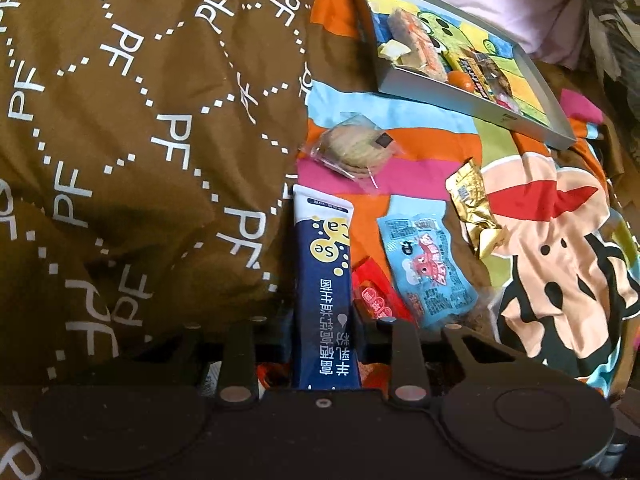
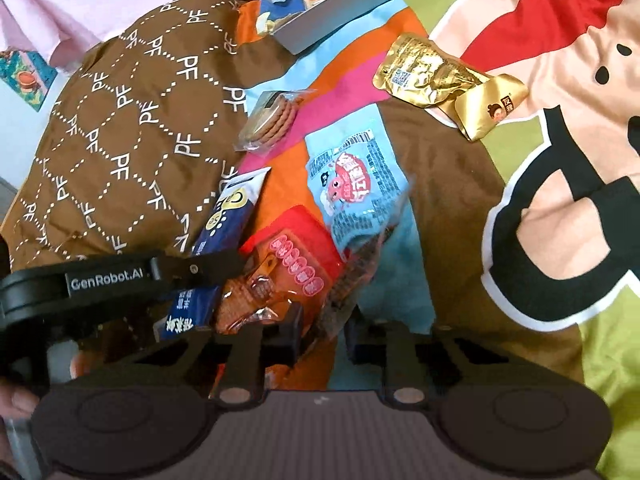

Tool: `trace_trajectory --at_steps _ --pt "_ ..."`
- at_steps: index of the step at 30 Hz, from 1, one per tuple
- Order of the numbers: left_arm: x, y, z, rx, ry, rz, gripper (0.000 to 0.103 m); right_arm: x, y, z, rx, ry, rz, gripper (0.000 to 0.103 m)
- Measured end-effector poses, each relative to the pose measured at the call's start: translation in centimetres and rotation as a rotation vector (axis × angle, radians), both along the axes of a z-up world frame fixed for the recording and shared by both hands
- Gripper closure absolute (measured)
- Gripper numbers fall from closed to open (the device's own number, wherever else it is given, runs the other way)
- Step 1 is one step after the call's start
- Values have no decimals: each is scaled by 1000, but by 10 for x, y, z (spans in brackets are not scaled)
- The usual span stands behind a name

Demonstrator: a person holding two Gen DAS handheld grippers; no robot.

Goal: Organize snacks
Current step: 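Grasp the blue milk stick with left tool while right grasps the dark jerky strip, then lift the blue stick and jerky strip and carry both over the tray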

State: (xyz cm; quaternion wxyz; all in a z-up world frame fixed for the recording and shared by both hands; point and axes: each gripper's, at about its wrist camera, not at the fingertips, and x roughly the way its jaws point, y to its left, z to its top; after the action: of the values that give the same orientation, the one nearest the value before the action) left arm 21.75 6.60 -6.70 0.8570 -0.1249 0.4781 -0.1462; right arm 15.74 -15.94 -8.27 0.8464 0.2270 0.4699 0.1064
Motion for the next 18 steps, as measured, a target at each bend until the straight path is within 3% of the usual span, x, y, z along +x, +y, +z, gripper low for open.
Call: trace_trajectory --at_steps 12,18 --pt "-17 18 15 -116 26 58 75 -26 -17 13 57 -48 35 84" --pt "-29 22 23 -120 -1 99 76 -39 -22 22 47 -93 65 91"
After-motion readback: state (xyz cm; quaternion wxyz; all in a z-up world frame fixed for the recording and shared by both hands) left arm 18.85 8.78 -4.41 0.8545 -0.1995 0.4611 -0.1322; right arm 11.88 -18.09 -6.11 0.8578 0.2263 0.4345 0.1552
